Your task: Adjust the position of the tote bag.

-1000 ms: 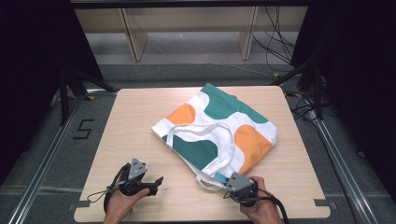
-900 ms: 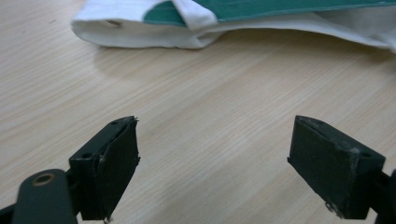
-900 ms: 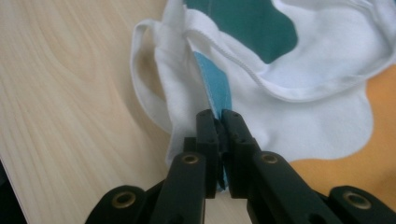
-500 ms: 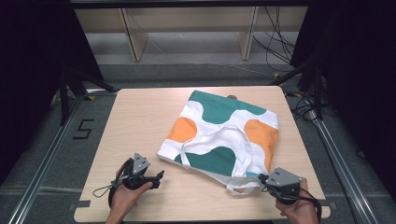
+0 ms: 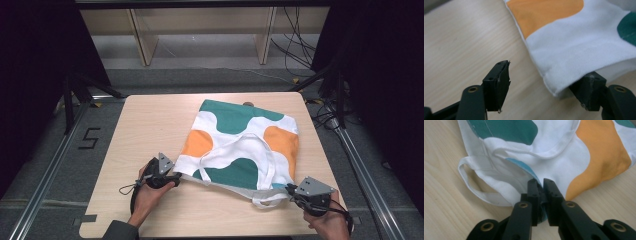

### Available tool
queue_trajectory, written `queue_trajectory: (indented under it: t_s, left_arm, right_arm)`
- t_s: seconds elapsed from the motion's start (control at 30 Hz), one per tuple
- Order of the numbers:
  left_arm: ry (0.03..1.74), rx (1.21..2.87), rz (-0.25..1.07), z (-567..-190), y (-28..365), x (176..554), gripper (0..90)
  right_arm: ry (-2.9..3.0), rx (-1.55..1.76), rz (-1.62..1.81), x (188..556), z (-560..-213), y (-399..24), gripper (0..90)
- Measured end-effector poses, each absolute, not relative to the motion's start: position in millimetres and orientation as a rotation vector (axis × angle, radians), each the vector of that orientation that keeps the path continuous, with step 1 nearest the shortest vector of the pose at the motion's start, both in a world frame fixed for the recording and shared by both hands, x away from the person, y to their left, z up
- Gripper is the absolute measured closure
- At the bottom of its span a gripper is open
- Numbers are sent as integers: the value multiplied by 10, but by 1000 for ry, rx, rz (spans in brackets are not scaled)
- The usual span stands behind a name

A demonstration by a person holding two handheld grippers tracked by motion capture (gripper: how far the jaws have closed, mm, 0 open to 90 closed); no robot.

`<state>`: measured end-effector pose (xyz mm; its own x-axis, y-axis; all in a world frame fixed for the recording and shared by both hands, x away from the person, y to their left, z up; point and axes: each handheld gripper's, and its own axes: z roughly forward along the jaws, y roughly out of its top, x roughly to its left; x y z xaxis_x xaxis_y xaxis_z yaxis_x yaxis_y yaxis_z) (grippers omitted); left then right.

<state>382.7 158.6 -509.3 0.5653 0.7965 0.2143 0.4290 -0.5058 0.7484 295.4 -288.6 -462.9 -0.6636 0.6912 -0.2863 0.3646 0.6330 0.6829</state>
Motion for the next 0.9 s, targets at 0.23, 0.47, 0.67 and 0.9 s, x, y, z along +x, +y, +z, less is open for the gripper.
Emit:
queue_trajectory:
  t_s: [0.23, 0.47, 0.67, 0.9]
  left_arm:
    - [891, 2154, 735, -5143, 1406, 3978, 528]
    - [856, 2150, 755, -5056, 1399, 3898, 689]
    - [733, 2244, 736, -5052, 1327, 3617, 751]
    - [655, 2310, 772, -5009, 1338, 3272, 751]
  right_arm:
    - [2363, 763, 674, 2936, -4749, -2804, 714]
    - [2315, 770, 581, 2929, -4777, -2832, 663]
    - [2321, 831, 524, 3006, -4866, -2976, 698]
    - [2345, 786, 539, 3041, -4818, -3022, 838]
